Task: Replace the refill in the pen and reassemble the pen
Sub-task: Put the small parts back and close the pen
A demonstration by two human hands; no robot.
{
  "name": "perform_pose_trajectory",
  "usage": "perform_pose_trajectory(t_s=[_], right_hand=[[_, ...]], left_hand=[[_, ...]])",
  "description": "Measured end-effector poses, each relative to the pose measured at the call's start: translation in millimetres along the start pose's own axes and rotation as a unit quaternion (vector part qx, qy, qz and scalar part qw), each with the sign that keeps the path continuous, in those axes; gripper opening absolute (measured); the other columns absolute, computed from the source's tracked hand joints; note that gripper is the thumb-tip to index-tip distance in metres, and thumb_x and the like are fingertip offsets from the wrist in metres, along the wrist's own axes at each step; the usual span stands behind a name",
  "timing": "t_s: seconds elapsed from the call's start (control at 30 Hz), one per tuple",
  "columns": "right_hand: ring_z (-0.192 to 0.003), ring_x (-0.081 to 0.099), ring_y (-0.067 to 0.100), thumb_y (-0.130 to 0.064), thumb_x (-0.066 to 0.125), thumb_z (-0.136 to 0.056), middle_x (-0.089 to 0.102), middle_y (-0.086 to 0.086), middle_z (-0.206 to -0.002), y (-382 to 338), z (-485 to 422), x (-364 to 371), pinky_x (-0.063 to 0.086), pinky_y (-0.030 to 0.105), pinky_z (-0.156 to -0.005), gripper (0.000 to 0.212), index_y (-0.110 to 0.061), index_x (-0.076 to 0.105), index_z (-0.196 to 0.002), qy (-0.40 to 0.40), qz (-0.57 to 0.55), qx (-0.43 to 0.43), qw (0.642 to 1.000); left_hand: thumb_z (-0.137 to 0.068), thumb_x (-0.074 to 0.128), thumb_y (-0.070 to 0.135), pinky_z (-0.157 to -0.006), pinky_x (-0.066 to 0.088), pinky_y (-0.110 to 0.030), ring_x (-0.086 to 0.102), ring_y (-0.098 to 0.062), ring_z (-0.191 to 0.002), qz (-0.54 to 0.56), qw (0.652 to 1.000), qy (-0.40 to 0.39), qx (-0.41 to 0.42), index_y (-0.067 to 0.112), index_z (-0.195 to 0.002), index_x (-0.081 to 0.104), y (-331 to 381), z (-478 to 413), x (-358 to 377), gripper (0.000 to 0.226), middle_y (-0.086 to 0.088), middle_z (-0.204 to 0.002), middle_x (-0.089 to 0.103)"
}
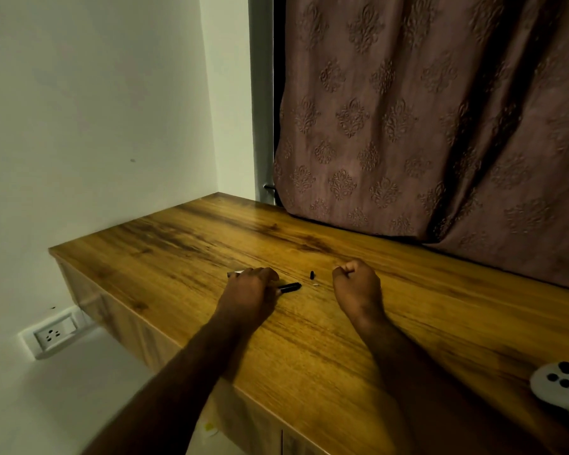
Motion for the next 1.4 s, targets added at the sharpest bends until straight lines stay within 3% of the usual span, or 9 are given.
perform_pose_trajectory(t_s=[0.17, 0.43, 0.6, 0.7, 0.8, 0.93, 1.07, 1.17, 1.4], right_hand=[[-0.075, 0.061, 0.019, -0.021, 0.062, -0.092, 0.066, 0.004, -0.081, -1.7, 6.2, 9.4, 0.040, 0.023, -0.058, 0.011, -0.010, 0.065, -0.091, -0.027, -0.144, 0.020, 0.989], [-0.064, 0.063, 0.015, -0.006, 0.049, -0.097, 0.070, 0.011, -0.091, -15.8, 19.1, 28.6, 0.046, 0.024, -0.055, 0.006, -0.009, 0.054, -0.095, -0.099, -0.279, 0.050, 0.954], [-0.069, 0.065, 0.017, -0.005, 0.045, -0.098, 0.071, 0.007, -0.092, -25.1, 24.5, 27.3, 0.047, 0.026, -0.055, 0.012, -0.015, 0.050, -0.103, -0.123, -0.304, 0.035, 0.944], [-0.070, 0.065, 0.015, -0.008, 0.047, -0.098, 0.072, 0.005, -0.093, -28.7, 26.0, 27.7, 0.047, 0.025, -0.055, 0.015, -0.016, 0.052, -0.110, -0.139, -0.307, 0.038, 0.941], [-0.073, 0.067, 0.018, -0.007, 0.046, -0.097, 0.073, 0.009, -0.095, -30.4, 26.0, 26.6, 0.046, 0.026, -0.060, 0.015, -0.011, 0.056, -0.108, -0.146, -0.312, 0.049, 0.937], [-0.080, 0.072, 0.026, -0.013, 0.043, -0.098, 0.074, 0.010, -0.094, -32.5, 24.6, 28.0, 0.046, 0.033, -0.069, 0.015, -0.008, 0.056, -0.104, -0.151, -0.328, 0.064, 0.930], [-0.071, 0.067, 0.019, -0.012, 0.054, -0.094, 0.070, 0.003, -0.086, -35.5, 23.4, 27.6, 0.042, 0.027, -0.058, 0.010, -0.009, 0.063, -0.095, -0.142, -0.346, 0.055, 0.926], [-0.061, 0.053, 0.012, -0.005, 0.061, -0.088, 0.060, 0.004, -0.071, -40.5, 23.3, 25.7, 0.041, 0.023, -0.053, 0.007, -0.007, 0.068, -0.089, -0.147, -0.390, 0.050, 0.907], [-0.061, 0.060, 0.014, 0.002, 0.062, -0.085, 0.063, 0.008, -0.070, -59.1, 31.1, 29.7, 0.046, 0.025, -0.056, 0.007, -0.003, 0.066, -0.085, -0.197, -0.454, 0.029, 0.869]], left_hand=[[-0.092, 0.055, 0.032, -0.088, 0.039, -0.039, 0.055, -0.025, -0.104, -0.034, 0.999, -0.019, -0.003, 0.021, -0.110, 0.067, -1.8, 0.9, 2.2, 0.024, -0.005, -0.110, 0.061], [-0.092, 0.057, 0.035, -0.066, 0.039, -0.027, 0.053, -0.016, -0.073, 0.060, 0.992, 0.111, -0.006, 0.014, -0.103, 0.056, 10.3, 13.0, -25.2, 0.023, -0.002, -0.087, 0.063], [-0.083, 0.032, 0.055, -0.069, 0.046, -0.030, 0.060, -0.022, -0.084, 0.097, 0.987, 0.127, -0.017, 0.013, -0.112, 0.054, 14.4, 17.1, -35.0, 0.056, -0.005, -0.097, 0.066], [-0.090, 0.038, 0.043, -0.070, 0.048, -0.032, 0.061, -0.024, -0.085, 0.085, 0.986, 0.141, -0.017, 0.014, -0.115, 0.052, 9.6, 15.8, -32.0, 0.041, -0.005, -0.099, 0.067], [-0.097, 0.047, 0.023, -0.072, 0.049, -0.034, 0.061, -0.025, -0.090, 0.070, 0.986, 0.148, -0.025, 0.019, -0.123, 0.049, 2.9, 13.0, -26.6, 0.027, -0.006, -0.104, 0.067], [-0.099, 0.043, 0.025, -0.076, 0.049, -0.036, 0.060, -0.025, -0.093, 0.062, 0.986, 0.153, -0.020, 0.018, -0.126, 0.051, 2.2, 12.6, -25.5, 0.029, -0.007, -0.107, 0.067], [-0.099, 0.046, 0.025, -0.073, 0.048, -0.033, 0.060, -0.024, -0.089, 0.067, 0.986, 0.152, -0.017, 0.018, -0.122, 0.052, 3.4, 12.5, -26.6, 0.025, -0.006, -0.102, 0.067], [-0.097, 0.042, 0.035, -0.069, 0.044, -0.029, 0.060, -0.022, -0.085, 0.081, 0.984, 0.160, -0.007, 0.017, -0.120, 0.053, 9.8, 15.8, -31.3, 0.031, -0.004, -0.099, 0.066], [-0.088, 0.026, 0.057, -0.069, 0.049, -0.035, 0.061, -0.025, -0.081, 0.092, 0.983, 0.162, 0.006, 0.013, -0.118, 0.054, 19.8, 19.7, -37.9, 0.060, -0.006, -0.093, 0.067]])
Point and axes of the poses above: each hand's wrist, its own z-axis away from the middle knuckle, its own x-axis out of the palm, y = z × x, the point moved 7 cm from there along -z, towards the middle knuckle
